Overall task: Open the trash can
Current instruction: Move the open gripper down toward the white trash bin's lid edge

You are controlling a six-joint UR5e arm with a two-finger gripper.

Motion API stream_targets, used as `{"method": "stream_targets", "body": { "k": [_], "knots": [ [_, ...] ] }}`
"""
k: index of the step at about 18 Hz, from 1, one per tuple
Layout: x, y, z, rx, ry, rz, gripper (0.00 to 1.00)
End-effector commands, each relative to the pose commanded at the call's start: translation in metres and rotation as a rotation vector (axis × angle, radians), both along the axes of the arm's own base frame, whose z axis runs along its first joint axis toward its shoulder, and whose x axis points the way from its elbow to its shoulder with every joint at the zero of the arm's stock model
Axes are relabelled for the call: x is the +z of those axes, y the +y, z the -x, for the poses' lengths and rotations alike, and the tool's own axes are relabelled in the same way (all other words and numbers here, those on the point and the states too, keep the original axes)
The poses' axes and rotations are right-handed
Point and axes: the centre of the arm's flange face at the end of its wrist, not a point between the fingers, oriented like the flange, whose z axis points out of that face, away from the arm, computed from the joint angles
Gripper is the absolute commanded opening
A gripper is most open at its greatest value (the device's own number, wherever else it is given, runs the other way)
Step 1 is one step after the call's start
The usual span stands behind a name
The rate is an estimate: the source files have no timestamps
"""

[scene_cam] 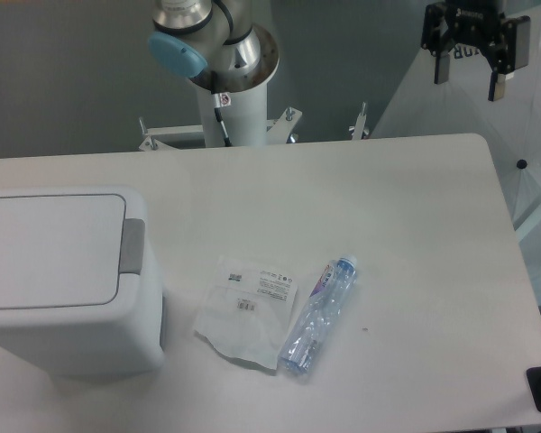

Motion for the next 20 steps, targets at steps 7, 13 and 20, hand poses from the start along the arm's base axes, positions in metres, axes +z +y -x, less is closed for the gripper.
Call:
{"method": "stream_targets", "body": {
  "k": [7, 13, 20],
  "knots": [
    [-0.006, 0.024, -0.020, 0.068, -0.073, -0.036, 1.00],
    [-0.003, 0.111, -0.056, 0.385, -0.260, -0.217, 1.00],
    [-0.005, 0.185, -0.102, 0.628, -0.454, -0.348, 1.00]
  ]
}}
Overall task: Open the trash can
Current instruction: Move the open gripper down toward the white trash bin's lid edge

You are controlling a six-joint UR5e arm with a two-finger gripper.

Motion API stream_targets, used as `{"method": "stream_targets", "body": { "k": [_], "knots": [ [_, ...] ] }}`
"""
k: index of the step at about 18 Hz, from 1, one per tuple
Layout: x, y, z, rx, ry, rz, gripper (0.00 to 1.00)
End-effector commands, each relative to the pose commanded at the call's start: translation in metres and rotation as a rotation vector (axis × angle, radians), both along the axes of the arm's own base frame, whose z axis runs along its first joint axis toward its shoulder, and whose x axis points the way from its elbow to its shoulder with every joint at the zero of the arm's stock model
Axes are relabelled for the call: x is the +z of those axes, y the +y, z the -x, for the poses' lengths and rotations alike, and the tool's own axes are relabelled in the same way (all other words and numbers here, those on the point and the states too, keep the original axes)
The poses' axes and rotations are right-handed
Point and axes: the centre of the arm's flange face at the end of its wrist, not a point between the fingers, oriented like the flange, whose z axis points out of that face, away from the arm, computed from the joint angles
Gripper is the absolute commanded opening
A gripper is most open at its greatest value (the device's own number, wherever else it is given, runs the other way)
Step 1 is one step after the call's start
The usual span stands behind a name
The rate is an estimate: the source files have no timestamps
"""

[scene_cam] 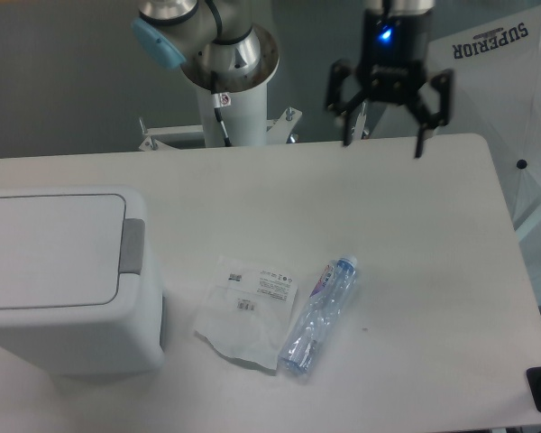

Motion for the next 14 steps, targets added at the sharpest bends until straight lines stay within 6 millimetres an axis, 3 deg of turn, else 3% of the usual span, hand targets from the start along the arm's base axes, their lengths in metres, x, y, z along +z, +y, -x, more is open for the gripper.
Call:
{"method": "stream_targets", "body": {
  "k": [2, 9, 14],
  "knots": [
    [0.001, 0.010, -0.011, 0.063, -0.051, -0.030, 1.00],
    [-0.012, 0.078, -0.064, 0.151, -0.214, -0.094, 1.00],
    [-0.035, 0.115, -0.096, 0.194, -0.328, -0.085, 1.00]
  ]
}}
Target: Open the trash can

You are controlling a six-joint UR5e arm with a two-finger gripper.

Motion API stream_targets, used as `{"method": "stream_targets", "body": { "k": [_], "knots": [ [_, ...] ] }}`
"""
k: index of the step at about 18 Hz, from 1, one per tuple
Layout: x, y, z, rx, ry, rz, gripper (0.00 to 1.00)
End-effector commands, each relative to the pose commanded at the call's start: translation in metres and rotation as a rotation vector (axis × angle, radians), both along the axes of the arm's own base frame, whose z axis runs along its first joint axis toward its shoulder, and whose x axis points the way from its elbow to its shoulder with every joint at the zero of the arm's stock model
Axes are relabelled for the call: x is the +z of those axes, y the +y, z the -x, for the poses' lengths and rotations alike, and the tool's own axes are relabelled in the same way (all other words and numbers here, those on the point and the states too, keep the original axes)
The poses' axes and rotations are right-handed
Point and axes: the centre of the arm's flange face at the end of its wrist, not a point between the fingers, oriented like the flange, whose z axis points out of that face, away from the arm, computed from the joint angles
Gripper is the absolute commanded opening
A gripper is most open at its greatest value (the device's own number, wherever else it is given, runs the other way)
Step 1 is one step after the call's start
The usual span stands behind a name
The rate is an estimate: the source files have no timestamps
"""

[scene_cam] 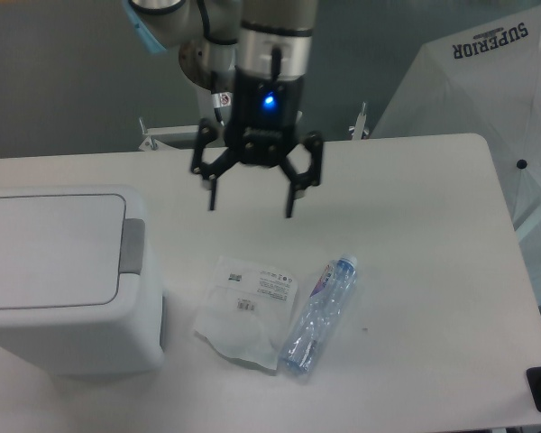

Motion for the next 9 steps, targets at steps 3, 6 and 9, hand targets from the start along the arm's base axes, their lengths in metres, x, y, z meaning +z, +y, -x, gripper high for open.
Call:
{"method": "stream_targets", "body": {
  "k": [3, 6, 9],
  "knots": [
    [-0.007, 0.012, -0.009, 0.027, -0.045, -0.008, 1.00],
    [-0.015, 0.013, -0.011, 0.035, -0.078, -0.007, 1.00],
    [-0.020, 0.015, -0.011, 0.034, -0.098, -0.007, 1.00]
  ]
}}
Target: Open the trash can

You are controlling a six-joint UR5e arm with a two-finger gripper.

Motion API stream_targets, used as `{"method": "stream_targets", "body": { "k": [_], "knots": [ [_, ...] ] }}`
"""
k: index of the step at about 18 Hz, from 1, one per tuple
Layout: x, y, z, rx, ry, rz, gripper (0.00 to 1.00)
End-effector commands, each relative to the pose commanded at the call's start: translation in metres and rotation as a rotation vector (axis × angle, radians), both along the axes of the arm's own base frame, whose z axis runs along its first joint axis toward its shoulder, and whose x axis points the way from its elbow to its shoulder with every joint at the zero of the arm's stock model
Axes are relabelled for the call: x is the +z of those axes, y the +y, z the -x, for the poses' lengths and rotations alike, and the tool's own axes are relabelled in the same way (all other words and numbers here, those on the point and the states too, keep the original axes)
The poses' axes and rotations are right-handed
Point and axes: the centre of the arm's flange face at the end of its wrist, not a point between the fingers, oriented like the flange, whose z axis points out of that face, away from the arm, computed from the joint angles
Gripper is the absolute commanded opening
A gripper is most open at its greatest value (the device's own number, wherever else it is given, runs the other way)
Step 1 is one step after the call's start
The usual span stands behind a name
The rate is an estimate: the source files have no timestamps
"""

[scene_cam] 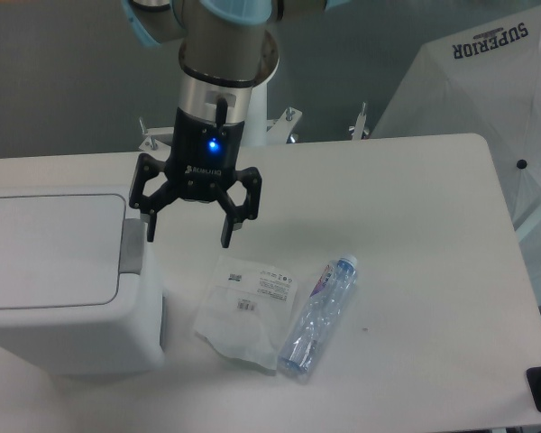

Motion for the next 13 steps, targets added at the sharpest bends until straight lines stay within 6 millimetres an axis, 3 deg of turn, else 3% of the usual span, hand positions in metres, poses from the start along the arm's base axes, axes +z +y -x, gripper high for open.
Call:
{"method": "stream_targets", "body": {
  "k": [13],
  "knots": [
    [-0.0105, 0.0022, 0.0023, -0.001, -0.010, 0.013, 1.00]
  ]
}}
